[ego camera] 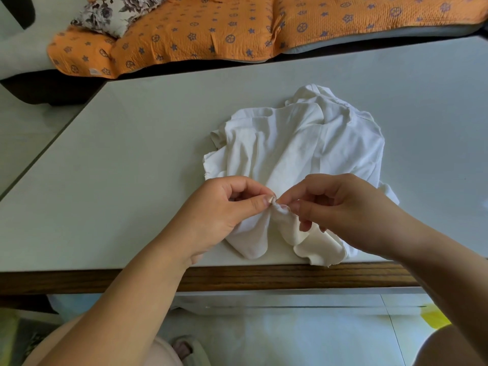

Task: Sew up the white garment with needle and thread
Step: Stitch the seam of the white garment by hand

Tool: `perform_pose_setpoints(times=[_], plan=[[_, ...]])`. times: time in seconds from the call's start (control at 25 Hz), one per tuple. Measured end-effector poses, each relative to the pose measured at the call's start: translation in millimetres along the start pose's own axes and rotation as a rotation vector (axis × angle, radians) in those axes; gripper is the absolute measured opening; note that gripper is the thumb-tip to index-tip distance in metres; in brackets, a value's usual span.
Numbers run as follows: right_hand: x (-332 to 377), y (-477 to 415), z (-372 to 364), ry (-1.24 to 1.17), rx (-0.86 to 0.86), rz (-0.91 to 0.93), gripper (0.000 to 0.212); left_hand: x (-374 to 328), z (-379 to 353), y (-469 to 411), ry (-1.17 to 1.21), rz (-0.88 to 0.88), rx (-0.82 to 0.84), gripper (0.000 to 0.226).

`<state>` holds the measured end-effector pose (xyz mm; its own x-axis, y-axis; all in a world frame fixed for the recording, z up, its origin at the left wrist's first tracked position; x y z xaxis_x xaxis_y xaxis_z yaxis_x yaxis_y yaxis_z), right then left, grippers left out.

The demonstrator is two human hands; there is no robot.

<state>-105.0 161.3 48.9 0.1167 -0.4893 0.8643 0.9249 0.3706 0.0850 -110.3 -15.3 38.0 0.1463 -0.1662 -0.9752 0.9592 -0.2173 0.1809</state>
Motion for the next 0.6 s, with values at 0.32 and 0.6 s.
perform_pose_setpoints(times=[0.32, 0.6], plan=[[-4.2, -3.2, -8.6, -0.194, -0.052, -0.043, 0.000, 2.7, -6.0, -1.9, 0.111, 0.002, -0.001, 0.010], [0.5, 0.6, -10.3, -0.241, -0.082, 0.027, 0.015, 5.6, -7.7, -2.1, 0.056, 0.016, -0.041, 0.004]])
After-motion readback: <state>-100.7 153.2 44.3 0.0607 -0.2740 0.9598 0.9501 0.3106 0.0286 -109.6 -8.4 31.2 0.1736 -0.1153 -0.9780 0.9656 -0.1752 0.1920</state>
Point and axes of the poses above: each hand's wrist, its own y-axis away from the middle knuckle, its own z-axis out of the back of the hand, x = y × z, the point moved 5 cm from there along -y, towards the middle knuckle, and after that the axes turned 6 degrees about y, right-handed, at the moved point
